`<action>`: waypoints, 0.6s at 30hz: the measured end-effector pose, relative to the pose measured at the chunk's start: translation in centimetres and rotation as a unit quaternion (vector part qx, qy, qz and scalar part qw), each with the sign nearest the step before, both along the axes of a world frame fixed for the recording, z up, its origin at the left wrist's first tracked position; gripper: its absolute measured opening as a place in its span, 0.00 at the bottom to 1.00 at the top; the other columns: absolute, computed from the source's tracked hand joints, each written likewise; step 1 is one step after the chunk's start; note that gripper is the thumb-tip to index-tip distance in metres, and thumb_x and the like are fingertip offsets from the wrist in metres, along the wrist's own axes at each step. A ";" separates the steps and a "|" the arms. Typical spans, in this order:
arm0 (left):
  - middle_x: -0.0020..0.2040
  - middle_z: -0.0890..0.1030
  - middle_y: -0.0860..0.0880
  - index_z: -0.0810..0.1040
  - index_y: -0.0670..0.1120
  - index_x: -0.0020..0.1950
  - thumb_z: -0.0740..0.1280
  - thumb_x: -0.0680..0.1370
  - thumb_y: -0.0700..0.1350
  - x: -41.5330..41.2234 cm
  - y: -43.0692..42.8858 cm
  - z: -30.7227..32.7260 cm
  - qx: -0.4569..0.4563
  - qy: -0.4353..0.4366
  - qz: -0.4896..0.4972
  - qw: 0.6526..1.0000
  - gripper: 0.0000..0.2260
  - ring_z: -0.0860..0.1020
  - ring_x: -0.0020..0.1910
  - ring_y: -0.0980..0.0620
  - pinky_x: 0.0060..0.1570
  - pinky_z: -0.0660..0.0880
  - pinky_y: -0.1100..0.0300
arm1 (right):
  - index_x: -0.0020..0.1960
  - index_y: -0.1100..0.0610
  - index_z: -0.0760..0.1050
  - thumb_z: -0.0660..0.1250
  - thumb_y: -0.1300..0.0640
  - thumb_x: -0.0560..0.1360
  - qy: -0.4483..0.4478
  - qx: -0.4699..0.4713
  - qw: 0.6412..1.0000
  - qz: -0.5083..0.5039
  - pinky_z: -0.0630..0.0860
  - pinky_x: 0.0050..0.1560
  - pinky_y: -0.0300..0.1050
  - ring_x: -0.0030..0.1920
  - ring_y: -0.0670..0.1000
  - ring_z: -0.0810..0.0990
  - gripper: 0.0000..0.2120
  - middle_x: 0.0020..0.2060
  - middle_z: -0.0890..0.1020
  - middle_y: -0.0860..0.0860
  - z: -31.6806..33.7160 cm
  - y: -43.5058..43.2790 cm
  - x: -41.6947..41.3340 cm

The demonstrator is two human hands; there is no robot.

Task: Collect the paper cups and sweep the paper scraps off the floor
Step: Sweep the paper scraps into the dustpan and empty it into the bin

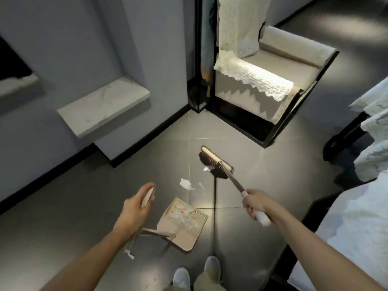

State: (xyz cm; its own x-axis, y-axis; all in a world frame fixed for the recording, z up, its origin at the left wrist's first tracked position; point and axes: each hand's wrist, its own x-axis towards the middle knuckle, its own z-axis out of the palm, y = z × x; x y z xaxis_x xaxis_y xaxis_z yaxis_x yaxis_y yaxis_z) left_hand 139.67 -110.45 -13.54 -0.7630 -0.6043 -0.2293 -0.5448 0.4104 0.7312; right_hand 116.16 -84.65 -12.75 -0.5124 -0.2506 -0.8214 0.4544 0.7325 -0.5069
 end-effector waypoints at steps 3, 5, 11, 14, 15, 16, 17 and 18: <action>0.38 0.79 0.47 0.71 0.62 0.59 0.62 0.80 0.48 0.9 -1.5 -0.6 0.003 0.002 0.050 0.999 0.11 0.75 0.26 0.52 0.29 0.77 0.55 | 0.57 0.65 0.67 0.57 0.71 0.74 0.011 0.011 1.000 0.020 0.68 0.22 0.36 0.20 0.49 0.68 0.13 0.27 0.71 0.55 -1.7 -1.7 -1.7; 0.38 0.79 0.48 0.71 0.63 0.58 0.62 0.80 0.48 0.7 -2.5 -1.1 -0.006 0.006 0.065 0.998 0.11 0.75 0.27 0.53 0.29 0.77 0.56 | 0.55 0.66 0.67 0.58 0.71 0.75 -0.010 0.019 1.000 0.020 0.67 0.21 0.35 0.19 0.48 0.67 0.08 0.25 0.70 0.55 -3.0 -2.8 -2.3; 0.38 0.78 0.53 0.72 0.58 0.60 0.62 0.80 0.47 -0.8 -2.9 -1.8 -0.033 0.014 0.081 0.996 0.10 0.74 0.31 0.58 0.33 0.71 0.62 | 0.56 0.64 0.68 0.59 0.72 0.75 -0.077 0.077 0.990 0.091 0.67 0.21 0.34 0.18 0.46 0.66 0.11 0.25 0.69 0.54 -5.8 -4.3 0.5; 0.40 0.77 0.51 0.71 0.57 0.62 0.61 0.81 0.47 -1.2 -2.7 -1.8 -0.022 0.006 0.079 0.997 0.11 0.73 0.32 0.55 0.36 0.72 0.58 | 0.60 0.61 0.67 0.57 0.71 0.72 -0.054 0.106 0.982 0.149 0.68 0.23 0.38 0.21 0.48 0.68 0.18 0.25 0.71 0.55 -6.0 -4.2 2.5; 0.40 0.77 0.50 0.71 0.57 0.62 0.60 0.81 0.47 -1.3 -2.8 -1.7 -0.017 0.005 0.080 0.997 0.11 0.72 0.32 0.55 0.36 0.72 0.57 | 0.61 0.59 0.67 0.56 0.70 0.71 -0.044 0.115 0.977 0.176 0.68 0.23 0.38 0.21 0.49 0.68 0.19 0.25 0.72 0.55 -5.8 -4.1 2.9; 0.40 0.76 0.50 0.70 0.58 0.62 0.60 0.81 0.47 -1.4 -2.8 -1.7 -0.011 0.006 0.082 0.997 0.11 0.72 0.32 0.55 0.36 0.72 0.57 | 0.62 0.58 0.67 0.55 0.70 0.71 -0.034 0.126 0.971 0.201 0.68 0.23 0.38 0.21 0.48 0.68 0.21 0.25 0.72 0.55 -5.5 -4.0 3.3; 0.40 0.76 0.49 0.70 0.58 0.62 0.60 0.81 0.47 -1.4 -2.8 -1.6 -0.006 0.007 0.083 0.996 0.11 0.72 0.32 0.54 0.36 0.72 0.57 | 0.63 0.56 0.66 0.55 0.69 0.70 -0.029 0.136 0.965 0.223 0.68 0.22 0.37 0.20 0.48 0.69 0.22 0.26 0.72 0.54 -5.1 -3.8 3.7; 0.39 0.76 0.50 0.70 0.58 0.62 0.60 0.81 0.47 -1.5 -2.8 -1.5 -0.004 0.007 0.085 0.996 0.11 0.72 0.32 0.54 0.35 0.72 0.57 | 0.64 0.54 0.66 0.55 0.69 0.71 -0.034 0.143 0.960 0.240 0.68 0.22 0.36 0.19 0.47 0.69 0.24 0.26 0.72 0.54 -4.7 -3.7 4.2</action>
State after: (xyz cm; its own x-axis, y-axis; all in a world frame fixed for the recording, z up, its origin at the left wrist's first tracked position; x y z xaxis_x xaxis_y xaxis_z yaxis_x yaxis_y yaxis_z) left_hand 138.19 -113.27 -15.04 -0.6522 -0.7273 -0.2137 -0.5962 0.3181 0.7371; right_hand 120.34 -88.37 -17.49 -0.3375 -0.2044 -0.9189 0.0544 0.9703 -0.2358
